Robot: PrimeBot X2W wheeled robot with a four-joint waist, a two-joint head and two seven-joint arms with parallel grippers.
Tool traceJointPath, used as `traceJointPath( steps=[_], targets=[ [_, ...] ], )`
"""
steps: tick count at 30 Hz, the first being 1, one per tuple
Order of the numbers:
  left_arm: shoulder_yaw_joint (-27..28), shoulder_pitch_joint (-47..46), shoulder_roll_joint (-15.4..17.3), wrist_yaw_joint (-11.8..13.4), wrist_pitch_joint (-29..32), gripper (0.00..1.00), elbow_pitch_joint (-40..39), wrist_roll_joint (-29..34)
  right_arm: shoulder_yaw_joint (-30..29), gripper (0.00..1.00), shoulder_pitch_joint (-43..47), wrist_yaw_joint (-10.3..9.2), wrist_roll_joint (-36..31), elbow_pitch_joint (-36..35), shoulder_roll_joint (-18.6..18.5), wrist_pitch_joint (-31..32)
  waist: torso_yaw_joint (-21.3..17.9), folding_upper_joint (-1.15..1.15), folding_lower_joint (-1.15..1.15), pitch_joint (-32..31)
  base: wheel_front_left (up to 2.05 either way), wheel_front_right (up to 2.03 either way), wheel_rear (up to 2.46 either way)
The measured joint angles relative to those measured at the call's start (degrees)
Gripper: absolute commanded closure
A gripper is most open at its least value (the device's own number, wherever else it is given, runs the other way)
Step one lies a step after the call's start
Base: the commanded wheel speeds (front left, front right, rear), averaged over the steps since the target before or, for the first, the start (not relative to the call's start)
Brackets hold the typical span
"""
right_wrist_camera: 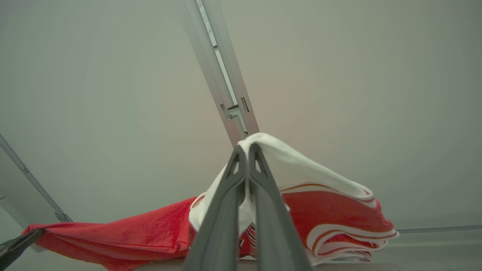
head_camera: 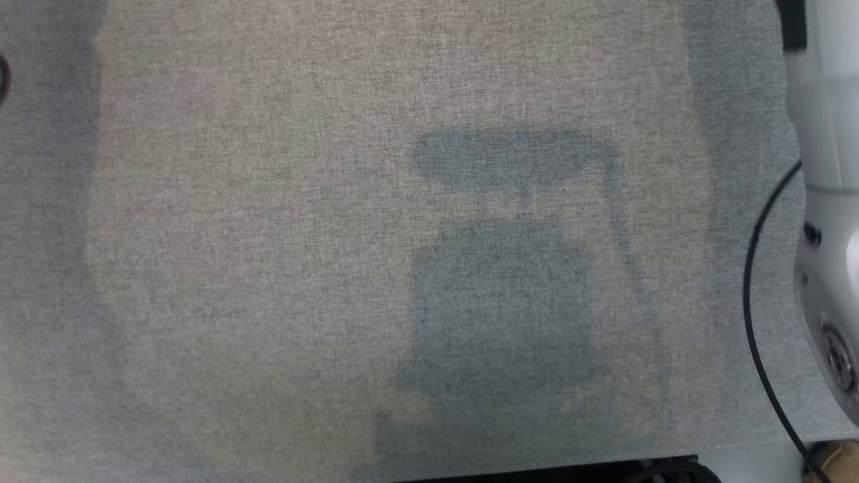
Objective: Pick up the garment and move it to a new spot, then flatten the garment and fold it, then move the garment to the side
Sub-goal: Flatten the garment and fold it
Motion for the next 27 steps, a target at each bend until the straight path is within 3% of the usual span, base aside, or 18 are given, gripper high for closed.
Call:
traceJointPath(
  steps=[4,8,17,22,27],
  targets=[
    [-2.55,8.77,3.57,-0.04,-0.09,1.00,-5.14,-3.38,5.10,1.00,15.61,0.01,6.16,-11.04,-5.30,2.87,-0.35,0.00,-0.03,-1.52,0.00,0.00,0.00],
    [-4.34,17.45,6.02,-0.04,-0.10,1.00,-9.44,-6.11,6.59,1.00,30.45,0.00,9.69,-20.71,-9.50,5.68,-0.88,0.00,-0.03,-3.93,0.00,0.00,0.00],
    [-3.81,36.00,7.49,0.03,-0.10,1.00,-14.88,-6.27,2.20,1.00,54.50,0.00,11.81,-34.16,-12.24,9.95,-1.52,0.00,-0.03,-11.61,0.00,0.00,0.00],
    [0.97,50.63,8.11,2.78,-0.11,1.00,-20.62,-7.25,-0.37,1.00,67.76,0.01,12.91,-39.82,-13.85,16.42,-2.19,0.00,-0.03,-17.55,0.00,0.00,0.00],
    [3.32,65.54,10.69,8.28,-0.12,1.00,-27.84,-6.23,-3.43,1.00,81.02,0.01,13.61,-43.47,-14.77,20.47,-3.04,0.00,-0.03,-23.01,0.00,0.00,0.00]
  ],
)
